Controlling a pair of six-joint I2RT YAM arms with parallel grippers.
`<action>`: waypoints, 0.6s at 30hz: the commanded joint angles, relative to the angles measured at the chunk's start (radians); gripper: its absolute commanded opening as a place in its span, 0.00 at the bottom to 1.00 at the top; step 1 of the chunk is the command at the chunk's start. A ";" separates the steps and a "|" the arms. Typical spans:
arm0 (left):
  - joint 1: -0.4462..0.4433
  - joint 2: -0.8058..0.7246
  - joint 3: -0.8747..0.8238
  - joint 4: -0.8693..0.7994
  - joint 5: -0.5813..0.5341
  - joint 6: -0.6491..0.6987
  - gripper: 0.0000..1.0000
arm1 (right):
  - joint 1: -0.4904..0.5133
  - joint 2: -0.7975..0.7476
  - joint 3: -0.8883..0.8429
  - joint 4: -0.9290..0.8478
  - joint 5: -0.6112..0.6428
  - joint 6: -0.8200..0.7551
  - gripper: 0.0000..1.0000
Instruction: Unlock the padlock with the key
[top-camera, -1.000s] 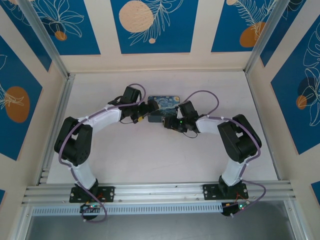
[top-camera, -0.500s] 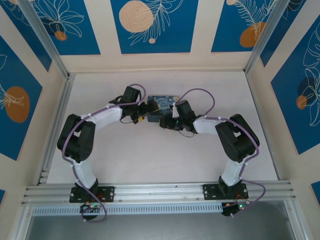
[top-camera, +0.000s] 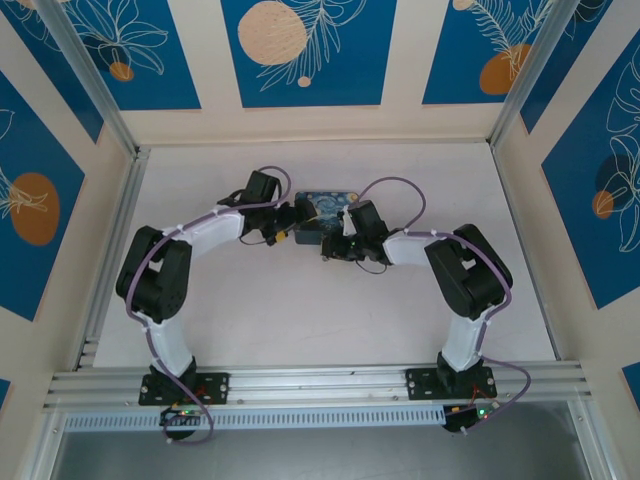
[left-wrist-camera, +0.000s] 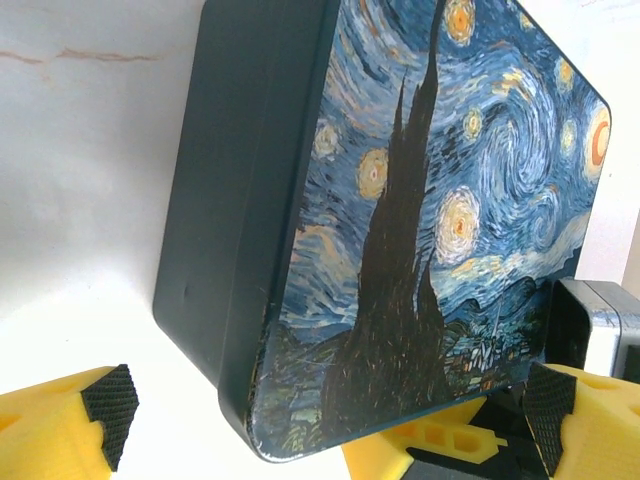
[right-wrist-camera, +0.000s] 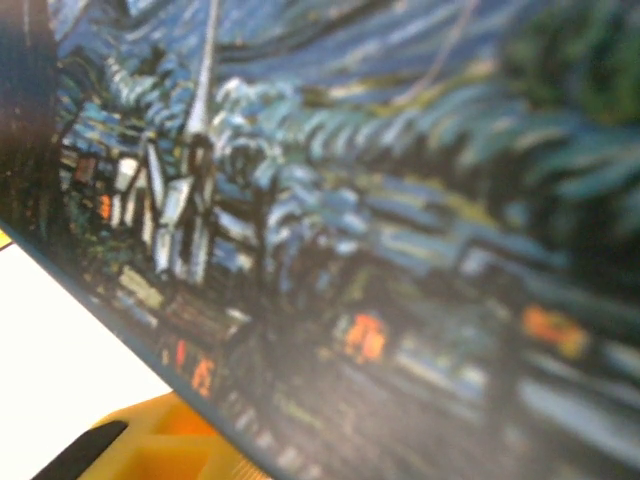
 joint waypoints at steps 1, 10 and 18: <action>0.020 0.014 0.043 -0.004 0.017 0.028 1.00 | 0.006 0.003 -0.005 -0.040 0.014 0.001 0.14; 0.030 0.039 0.155 -0.201 -0.123 0.238 1.00 | -0.014 -0.072 -0.049 -0.081 0.032 0.042 0.00; 0.024 0.073 0.112 -0.227 -0.184 0.294 1.00 | -0.050 -0.121 -0.116 -0.063 0.001 0.141 0.00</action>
